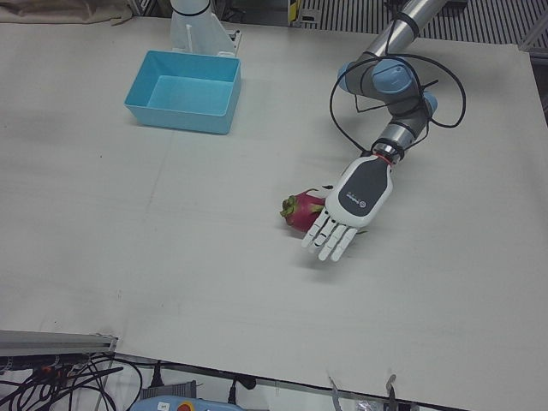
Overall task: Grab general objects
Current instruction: 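Reach the left hand toward the pink dragon fruit on the table, then close the left hand fingers around the dragon fruit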
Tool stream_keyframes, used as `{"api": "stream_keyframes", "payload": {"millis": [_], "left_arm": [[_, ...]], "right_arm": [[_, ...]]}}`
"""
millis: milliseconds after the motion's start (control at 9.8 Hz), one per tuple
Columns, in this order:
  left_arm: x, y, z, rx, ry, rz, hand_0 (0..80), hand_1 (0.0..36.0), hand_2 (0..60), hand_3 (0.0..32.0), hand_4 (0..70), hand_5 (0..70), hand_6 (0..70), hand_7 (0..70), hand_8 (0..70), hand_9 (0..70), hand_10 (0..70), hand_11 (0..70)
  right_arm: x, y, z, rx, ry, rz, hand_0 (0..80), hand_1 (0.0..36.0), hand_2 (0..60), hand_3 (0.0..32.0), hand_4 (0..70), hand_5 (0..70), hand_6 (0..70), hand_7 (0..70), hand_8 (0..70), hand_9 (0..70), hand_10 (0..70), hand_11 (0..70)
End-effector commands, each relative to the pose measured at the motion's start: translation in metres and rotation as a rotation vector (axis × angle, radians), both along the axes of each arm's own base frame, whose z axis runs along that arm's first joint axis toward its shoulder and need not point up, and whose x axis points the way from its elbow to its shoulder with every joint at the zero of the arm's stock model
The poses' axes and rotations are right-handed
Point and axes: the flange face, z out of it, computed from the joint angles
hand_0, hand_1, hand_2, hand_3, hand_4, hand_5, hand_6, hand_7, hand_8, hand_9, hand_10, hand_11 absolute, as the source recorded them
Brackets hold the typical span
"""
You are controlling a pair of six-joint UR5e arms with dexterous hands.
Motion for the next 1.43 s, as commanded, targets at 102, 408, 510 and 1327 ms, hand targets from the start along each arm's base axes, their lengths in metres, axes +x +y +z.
{"api": "stream_keyframes", "payload": {"millis": [102, 408, 510, 1327], "left_arm": [[0.022, -0.014, 0.011, -0.026, -0.025, 0.010, 48.6, 15.5, 13.3, 0.0, 5.9, 5.9, 7.4, 26.6, 2.5, 3.9, 0.0, 0.0], [0.024, -0.017, 0.013, -0.030, -0.042, 0.007, 50.0, 18.3, 20.3, 0.0, 10.2, 6.2, 12.8, 32.5, 5.7, 5.1, 0.1, 0.9], [0.024, -0.016, 0.012, -0.025, -0.051, 0.005, 51.7, 20.7, 26.0, 0.0, 16.4, 10.4, 19.7, 41.4, 8.2, 9.3, 5.8, 10.4], [0.053, -0.039, -0.030, -0.049, 0.063, 0.075, 49.0, 2.0, 24.1, 0.0, 70.0, 59.5, 70.0, 70.0, 70.0, 70.0, 70.0, 70.0]], "right_arm": [[0.000, 0.000, 0.000, -0.001, 0.000, -0.002, 0.0, 0.0, 0.0, 0.0, 0.0, 0.0, 0.0, 0.0, 0.0, 0.0, 0.0, 0.0], [0.000, 0.000, 0.000, -0.001, 0.000, 0.000, 0.0, 0.0, 0.0, 0.0, 0.0, 0.0, 0.0, 0.0, 0.0, 0.0, 0.0, 0.0], [0.000, 0.000, 0.000, 0.001, 0.000, -0.002, 0.0, 0.0, 0.0, 0.0, 0.0, 0.0, 0.0, 0.0, 0.0, 0.0, 0.0, 0.0], [0.000, 0.000, 0.000, -0.001, 0.000, 0.000, 0.0, 0.0, 0.0, 0.0, 0.0, 0.0, 0.0, 0.0, 0.0, 0.0, 0.0, 0.0]]}}
